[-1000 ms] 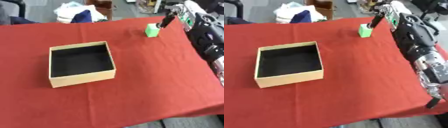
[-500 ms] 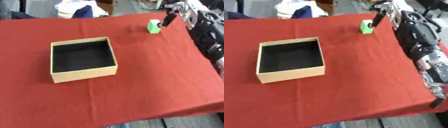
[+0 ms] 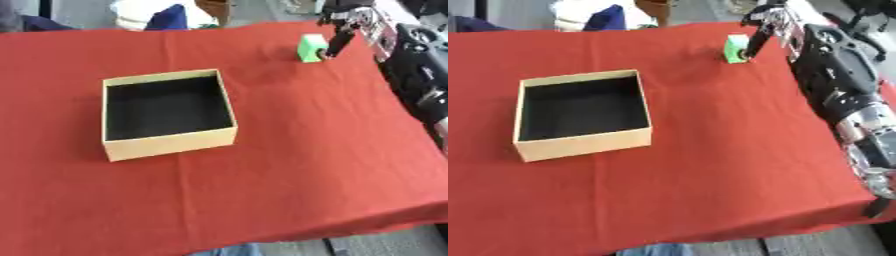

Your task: Pick up objects on the table and place them in the box.

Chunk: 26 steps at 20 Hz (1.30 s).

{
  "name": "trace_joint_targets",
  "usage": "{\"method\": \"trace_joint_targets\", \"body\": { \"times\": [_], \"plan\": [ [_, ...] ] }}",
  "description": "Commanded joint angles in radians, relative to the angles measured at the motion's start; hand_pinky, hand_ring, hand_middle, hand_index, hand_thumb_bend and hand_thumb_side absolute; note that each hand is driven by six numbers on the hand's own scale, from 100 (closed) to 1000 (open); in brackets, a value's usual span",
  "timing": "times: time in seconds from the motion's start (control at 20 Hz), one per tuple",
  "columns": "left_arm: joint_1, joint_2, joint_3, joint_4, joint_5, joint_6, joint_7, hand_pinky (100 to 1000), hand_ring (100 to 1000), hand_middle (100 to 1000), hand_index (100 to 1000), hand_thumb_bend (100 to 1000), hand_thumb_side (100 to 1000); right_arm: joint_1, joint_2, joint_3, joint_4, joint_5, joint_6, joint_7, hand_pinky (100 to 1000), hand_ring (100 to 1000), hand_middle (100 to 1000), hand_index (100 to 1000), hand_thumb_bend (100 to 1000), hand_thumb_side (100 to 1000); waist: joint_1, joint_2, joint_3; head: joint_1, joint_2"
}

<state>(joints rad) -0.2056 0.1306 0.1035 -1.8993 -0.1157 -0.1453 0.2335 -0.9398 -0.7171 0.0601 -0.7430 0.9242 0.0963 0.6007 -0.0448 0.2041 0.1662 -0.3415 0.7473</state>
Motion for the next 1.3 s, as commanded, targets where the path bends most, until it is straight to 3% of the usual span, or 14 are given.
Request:
{"method": "trace_joint_targets", "body": {
  "times": [0.05, 0.6, 1.3],
  "plan": [
    [-0.017, 0.007, 0.002, -0.014, -0.001, -0.004, -0.005, 635, 821, 633, 705, 100, 113, -0.012, -0.04, -0.016, -0.017, -0.019, 0.008, -0.02, 847, 919, 1000, 1000, 154, 187, 0.003, -0.011, 0.002, -0.004, -0.012],
    [-0.018, 0.004, 0.002, -0.016, 0.003, -0.004, -0.005, 635, 823, 633, 703, 100, 113, -0.016, -0.052, -0.033, -0.014, -0.038, 0.026, -0.07, 839, 913, 1000, 1000, 100, 174, 0.016, 0.002, 0.013, -0.008, -0.032],
    [-0.02, 0.003, 0.002, -0.017, 0.005, -0.003, -0.005, 635, 825, 633, 704, 100, 113, -0.019, -0.059, -0.042, -0.005, -0.046, 0.036, -0.093, 835, 910, 1000, 1000, 100, 169, 0.024, 0.019, 0.026, -0.005, -0.041]
  ]
}}
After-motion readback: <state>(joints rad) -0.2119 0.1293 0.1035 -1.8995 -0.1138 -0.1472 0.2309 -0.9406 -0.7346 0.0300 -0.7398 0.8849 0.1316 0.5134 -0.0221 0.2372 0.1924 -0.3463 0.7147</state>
